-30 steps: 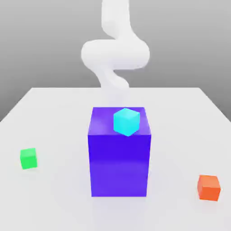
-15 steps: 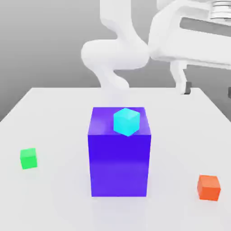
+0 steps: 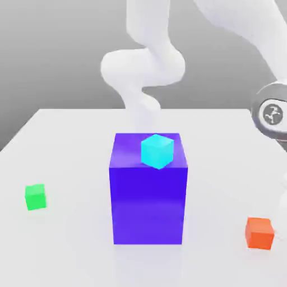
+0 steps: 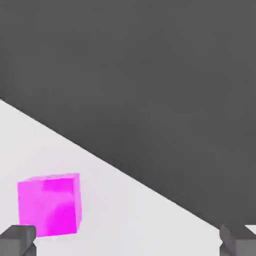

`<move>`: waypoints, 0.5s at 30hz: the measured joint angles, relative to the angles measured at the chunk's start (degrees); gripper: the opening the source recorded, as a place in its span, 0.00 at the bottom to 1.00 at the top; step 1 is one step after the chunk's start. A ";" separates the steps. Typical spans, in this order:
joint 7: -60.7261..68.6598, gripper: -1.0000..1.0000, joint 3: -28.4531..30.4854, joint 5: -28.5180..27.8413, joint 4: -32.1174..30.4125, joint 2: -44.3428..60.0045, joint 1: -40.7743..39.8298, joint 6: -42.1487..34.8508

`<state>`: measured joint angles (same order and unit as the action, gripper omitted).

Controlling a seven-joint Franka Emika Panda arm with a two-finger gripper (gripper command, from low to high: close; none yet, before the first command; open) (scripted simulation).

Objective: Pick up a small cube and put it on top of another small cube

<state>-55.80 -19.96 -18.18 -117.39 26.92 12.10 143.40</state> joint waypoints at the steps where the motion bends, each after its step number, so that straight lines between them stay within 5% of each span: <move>1: 0.10 0.50 -0.37 0.08 0.36 1.86 0.55 0.45; 5: -1.75 0.50 2.24 -2.71 2.48 10.13 3.34 5.62; 6: -2.08 0.00 2.77 -3.20 2.80 11.32 3.77 6.47; 15: -0.85 0.00 1.29 -1.40 1.86 7.89 2.69 4.02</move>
<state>-56.65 -18.68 -19.58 -115.53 34.81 14.79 147.43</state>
